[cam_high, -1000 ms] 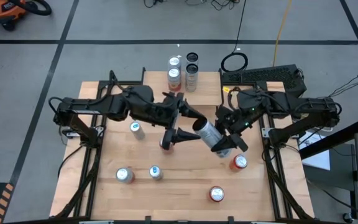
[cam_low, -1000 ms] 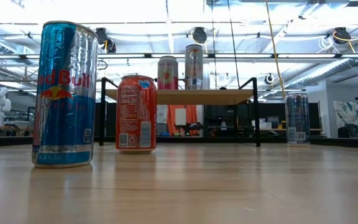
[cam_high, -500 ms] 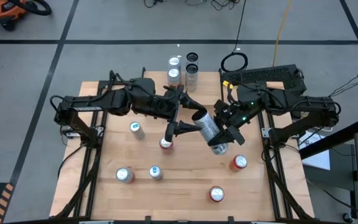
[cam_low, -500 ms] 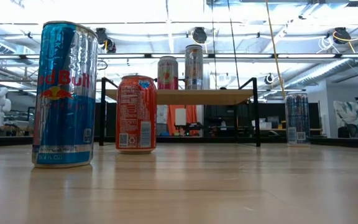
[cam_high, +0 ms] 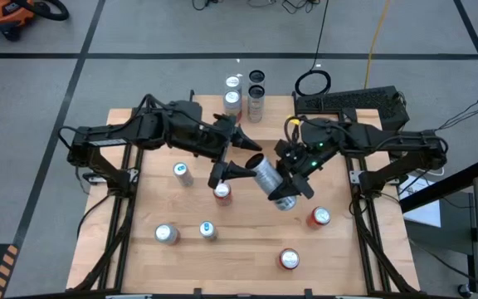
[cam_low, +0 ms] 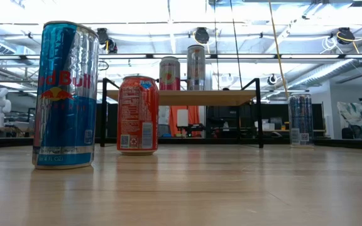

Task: Place canned beverage on shelf
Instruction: Put the white-yellow soda can aligned with the other white-yellow can on the shelf

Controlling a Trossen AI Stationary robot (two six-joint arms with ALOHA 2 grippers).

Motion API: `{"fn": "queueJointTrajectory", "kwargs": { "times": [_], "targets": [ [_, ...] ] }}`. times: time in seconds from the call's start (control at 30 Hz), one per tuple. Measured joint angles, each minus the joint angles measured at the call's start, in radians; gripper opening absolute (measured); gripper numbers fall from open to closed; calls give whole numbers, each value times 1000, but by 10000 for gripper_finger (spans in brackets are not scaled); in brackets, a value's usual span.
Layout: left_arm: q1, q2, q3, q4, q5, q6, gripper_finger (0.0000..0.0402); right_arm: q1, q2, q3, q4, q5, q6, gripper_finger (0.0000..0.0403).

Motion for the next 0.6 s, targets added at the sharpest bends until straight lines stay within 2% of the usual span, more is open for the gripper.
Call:
{"fn": "queueJointTrajectory", "kwargs": {
  "times": [0.27,0.47,0.6],
  "targets": [
    [20,1,-1,-49,7,-29,349,1,47,0,31,-2,-6,238],
    [49,1,-1,-151,108,-79,349,1,57,0,48,0,-6,238],
    [53,1,-1,-155,149,-78,349,1,57,0,52,25,-12,238]
  ]
}}
